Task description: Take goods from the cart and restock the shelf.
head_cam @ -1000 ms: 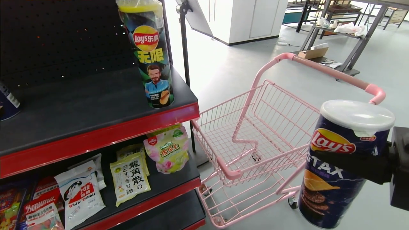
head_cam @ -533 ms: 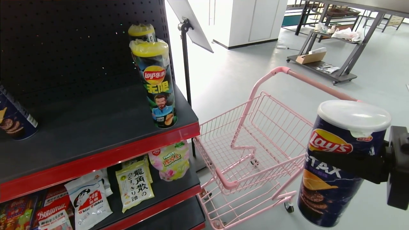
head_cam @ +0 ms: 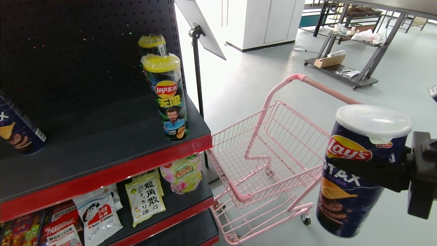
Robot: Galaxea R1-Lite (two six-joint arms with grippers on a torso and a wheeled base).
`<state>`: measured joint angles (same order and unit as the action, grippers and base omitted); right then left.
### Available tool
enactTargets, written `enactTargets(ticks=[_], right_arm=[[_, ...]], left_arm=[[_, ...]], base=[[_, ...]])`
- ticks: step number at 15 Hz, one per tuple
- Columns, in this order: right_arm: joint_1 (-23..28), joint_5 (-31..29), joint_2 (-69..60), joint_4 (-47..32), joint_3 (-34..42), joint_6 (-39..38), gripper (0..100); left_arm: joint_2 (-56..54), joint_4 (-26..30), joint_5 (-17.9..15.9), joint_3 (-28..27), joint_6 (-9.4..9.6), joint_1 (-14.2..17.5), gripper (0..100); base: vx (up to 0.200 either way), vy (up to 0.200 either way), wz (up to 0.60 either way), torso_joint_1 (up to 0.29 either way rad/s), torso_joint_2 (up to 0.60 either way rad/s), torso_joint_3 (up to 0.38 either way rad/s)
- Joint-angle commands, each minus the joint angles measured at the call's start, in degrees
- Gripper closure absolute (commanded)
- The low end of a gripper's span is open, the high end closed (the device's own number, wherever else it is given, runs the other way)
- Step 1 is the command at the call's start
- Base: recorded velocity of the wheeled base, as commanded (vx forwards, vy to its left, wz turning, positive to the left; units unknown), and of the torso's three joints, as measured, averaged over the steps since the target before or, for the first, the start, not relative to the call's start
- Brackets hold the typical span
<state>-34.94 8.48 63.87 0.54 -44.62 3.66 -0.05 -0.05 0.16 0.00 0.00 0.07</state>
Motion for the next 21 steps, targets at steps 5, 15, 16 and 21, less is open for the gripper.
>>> enactTargets(ticks=[5, 15, 16, 21], right_arm=[[-0.04, -0.22, 0.12, 0.08, 0.23, 0.39, 100], [0.31, -0.4, -1.2, 0.96, 3.31, 2.76, 100], [-0.04, 0.04, -2.61, 5.53, 6.03, 2.76, 100], [-0.22, 1.1, -1.2, 16.34, 10.43, 2.85, 100]], left_arm=[[0.05, -0.04, 0.02, 0.0, -0.09, 0.01, 0], [0.05, -0.04, 0.02, 0.0, -0.09, 0.01, 0], [0.05, -0.04, 0.02, 0.0, -0.09, 0.01, 0], [0.05, 0.05, 0.02, 0.0, -0.09, 0.01, 0]], base=[[-0.08, 0.0, 0.12, -0.003, -0.01, 0.0], [0.0, 0.0, 0.48, 0.002, 0.0, 0.001], [0.0, 0.0, 0.0, 0.0, 0.0, 0.0], [0.0, 0.16, 0.0, -0.001, 0.0, 0.001]])
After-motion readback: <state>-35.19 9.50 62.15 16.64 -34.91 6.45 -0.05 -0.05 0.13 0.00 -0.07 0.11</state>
